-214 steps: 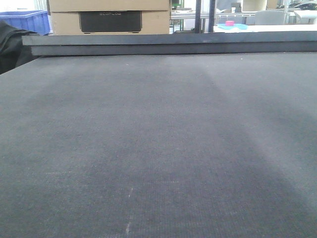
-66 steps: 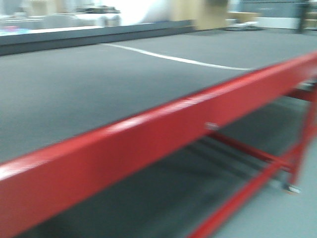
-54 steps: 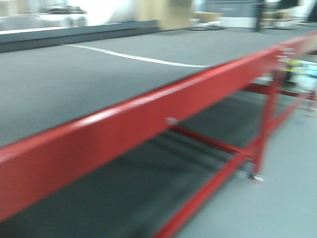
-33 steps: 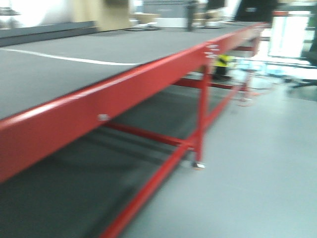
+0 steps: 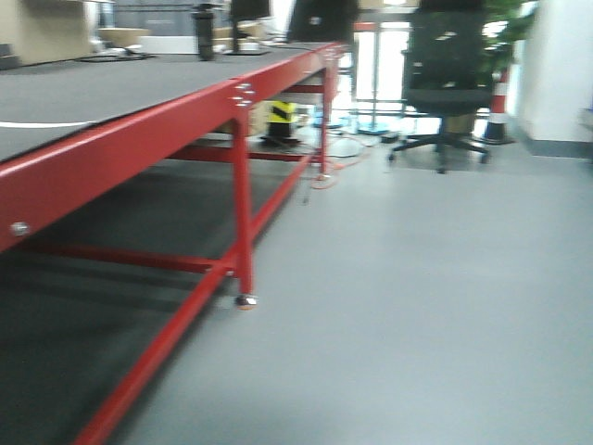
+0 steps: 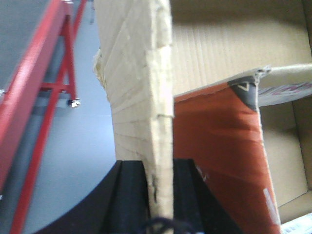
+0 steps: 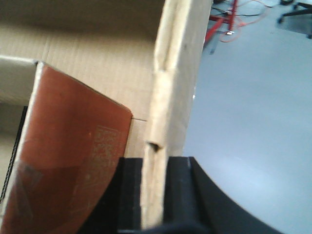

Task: Stack two boxes on right shelf middle
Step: 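Carry the boxes in both grippers while driving past the red table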

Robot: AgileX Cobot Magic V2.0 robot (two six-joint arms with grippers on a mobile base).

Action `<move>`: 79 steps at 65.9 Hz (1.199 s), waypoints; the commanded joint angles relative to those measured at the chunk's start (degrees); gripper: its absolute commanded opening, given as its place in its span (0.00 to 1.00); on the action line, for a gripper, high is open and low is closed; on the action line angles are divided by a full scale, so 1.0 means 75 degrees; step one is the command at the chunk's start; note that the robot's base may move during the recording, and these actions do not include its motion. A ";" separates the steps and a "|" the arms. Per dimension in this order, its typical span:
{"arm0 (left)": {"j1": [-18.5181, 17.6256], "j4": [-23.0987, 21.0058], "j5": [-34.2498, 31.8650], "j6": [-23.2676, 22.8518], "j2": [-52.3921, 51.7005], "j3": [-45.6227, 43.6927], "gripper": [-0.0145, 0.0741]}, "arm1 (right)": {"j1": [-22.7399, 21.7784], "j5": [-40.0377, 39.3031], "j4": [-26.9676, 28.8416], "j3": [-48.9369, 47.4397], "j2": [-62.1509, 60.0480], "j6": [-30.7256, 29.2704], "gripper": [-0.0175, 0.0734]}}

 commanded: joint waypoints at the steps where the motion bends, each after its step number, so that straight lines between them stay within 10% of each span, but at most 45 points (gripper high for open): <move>1: 0.0029 0.0015 -0.0420 -0.0006 -0.0094 -0.0089 0.04 | -0.0036 -0.0363 -0.0064 -0.0100 -0.0087 -0.0139 0.02; 79: 0.0029 0.0015 -0.0420 -0.0006 -0.0094 -0.0089 0.04 | -0.0036 -0.0363 -0.0064 -0.0100 -0.0087 -0.0139 0.02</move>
